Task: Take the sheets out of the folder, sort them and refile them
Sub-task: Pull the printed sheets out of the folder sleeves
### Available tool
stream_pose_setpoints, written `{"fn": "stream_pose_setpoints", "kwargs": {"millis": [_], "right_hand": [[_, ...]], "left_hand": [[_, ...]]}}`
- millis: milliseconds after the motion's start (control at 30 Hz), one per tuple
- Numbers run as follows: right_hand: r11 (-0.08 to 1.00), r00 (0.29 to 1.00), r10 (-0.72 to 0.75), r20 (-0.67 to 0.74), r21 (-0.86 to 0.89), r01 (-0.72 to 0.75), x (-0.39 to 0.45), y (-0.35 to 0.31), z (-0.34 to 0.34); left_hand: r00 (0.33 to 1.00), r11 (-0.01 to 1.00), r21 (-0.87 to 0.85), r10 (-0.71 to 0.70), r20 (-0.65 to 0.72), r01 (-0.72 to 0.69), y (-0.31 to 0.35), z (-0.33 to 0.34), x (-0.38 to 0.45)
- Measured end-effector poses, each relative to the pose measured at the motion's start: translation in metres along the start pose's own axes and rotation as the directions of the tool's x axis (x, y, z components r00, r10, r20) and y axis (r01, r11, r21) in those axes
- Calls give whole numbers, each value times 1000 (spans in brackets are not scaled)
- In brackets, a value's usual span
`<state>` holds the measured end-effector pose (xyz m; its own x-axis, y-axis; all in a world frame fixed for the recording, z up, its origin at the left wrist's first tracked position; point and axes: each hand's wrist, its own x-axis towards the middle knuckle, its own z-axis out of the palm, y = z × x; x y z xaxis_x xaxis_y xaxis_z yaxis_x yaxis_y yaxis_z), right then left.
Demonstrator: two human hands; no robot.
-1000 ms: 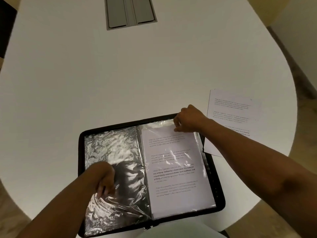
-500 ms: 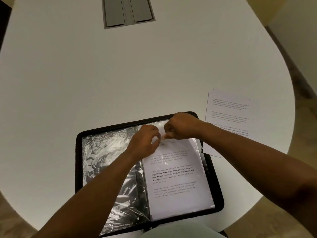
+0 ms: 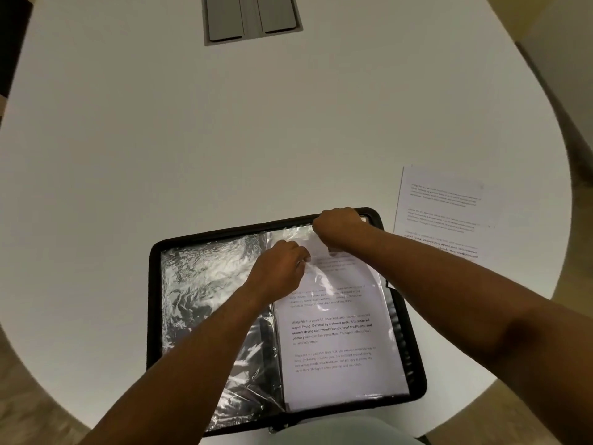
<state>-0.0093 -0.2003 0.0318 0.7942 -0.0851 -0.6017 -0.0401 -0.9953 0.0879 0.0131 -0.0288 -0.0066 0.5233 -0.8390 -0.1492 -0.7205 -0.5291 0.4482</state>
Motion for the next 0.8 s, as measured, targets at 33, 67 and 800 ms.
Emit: {"fn": "stream_pose_setpoints", "kwargs": {"millis": [33, 67, 800], "right_hand": [[1000, 1000, 16, 11, 4, -16, 1, 0, 2], [999, 999, 33, 21, 10, -33, 1, 0, 3], [969, 982, 189, -4, 161, -186, 5, -1, 24]], "left_hand": [[1000, 1000, 5, 2, 1, -2, 1, 0, 0], [1000, 1000, 7, 9, 1, -9, 1, 1, 0], [1000, 995, 104, -5, 8, 4, 0, 28, -5]]}}
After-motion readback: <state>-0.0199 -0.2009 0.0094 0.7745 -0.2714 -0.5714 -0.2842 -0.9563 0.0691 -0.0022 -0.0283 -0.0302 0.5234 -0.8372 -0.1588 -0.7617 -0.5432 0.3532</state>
